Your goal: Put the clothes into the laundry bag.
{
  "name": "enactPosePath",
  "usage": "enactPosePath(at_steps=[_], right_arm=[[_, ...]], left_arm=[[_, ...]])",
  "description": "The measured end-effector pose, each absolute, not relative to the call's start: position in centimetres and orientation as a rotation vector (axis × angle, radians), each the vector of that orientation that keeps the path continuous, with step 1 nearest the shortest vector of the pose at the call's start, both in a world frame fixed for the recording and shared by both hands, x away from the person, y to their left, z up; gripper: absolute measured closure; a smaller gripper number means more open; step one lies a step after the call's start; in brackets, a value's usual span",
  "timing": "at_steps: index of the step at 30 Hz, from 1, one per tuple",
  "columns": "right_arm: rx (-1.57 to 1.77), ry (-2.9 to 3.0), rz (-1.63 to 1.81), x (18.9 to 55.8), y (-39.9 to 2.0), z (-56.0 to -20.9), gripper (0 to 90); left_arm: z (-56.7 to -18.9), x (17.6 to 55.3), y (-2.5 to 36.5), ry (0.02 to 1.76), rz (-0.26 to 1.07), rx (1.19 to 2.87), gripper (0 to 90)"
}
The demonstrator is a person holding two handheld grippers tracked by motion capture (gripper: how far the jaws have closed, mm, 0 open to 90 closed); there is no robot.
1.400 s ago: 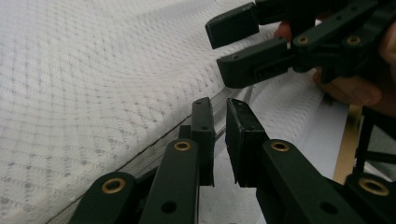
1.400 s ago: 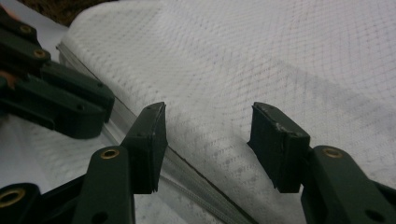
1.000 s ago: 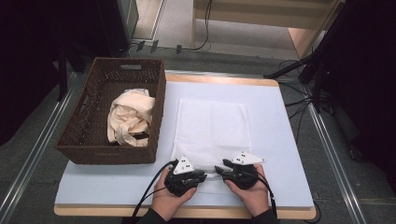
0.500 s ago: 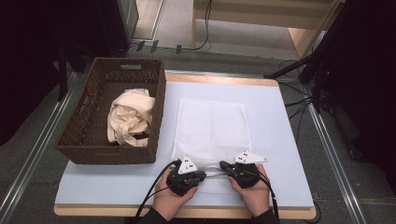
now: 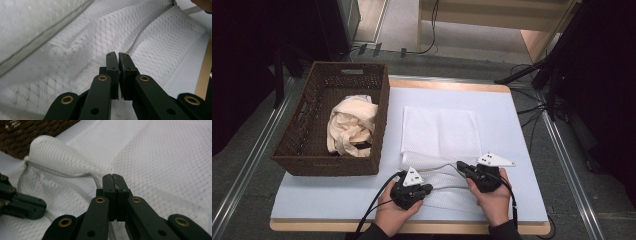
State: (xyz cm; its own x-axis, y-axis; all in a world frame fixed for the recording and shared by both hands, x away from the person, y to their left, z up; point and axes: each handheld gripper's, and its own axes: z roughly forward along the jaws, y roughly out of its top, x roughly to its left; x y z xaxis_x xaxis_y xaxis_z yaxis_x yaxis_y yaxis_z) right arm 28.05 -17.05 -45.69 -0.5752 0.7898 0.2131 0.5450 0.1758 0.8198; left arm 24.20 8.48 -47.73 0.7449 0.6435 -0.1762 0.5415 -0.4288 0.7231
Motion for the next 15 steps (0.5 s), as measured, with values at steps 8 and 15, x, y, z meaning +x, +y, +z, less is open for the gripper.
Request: enactPosePath(at_steps=[8, 15], right_arm=[[1.361, 2.199, 1.302, 30.6, -17.4, -47.3, 85.4], [1.339, 2.234, 1.409, 30.7, -17.4, -47.6, 52.0]], left_arm=[[-47.7, 24.1, 8.4, 0.881, 0.177, 2.131, 88.1], [-47.8, 24.2, 8.5, 0.883, 0.16, 2.134, 88.0]])
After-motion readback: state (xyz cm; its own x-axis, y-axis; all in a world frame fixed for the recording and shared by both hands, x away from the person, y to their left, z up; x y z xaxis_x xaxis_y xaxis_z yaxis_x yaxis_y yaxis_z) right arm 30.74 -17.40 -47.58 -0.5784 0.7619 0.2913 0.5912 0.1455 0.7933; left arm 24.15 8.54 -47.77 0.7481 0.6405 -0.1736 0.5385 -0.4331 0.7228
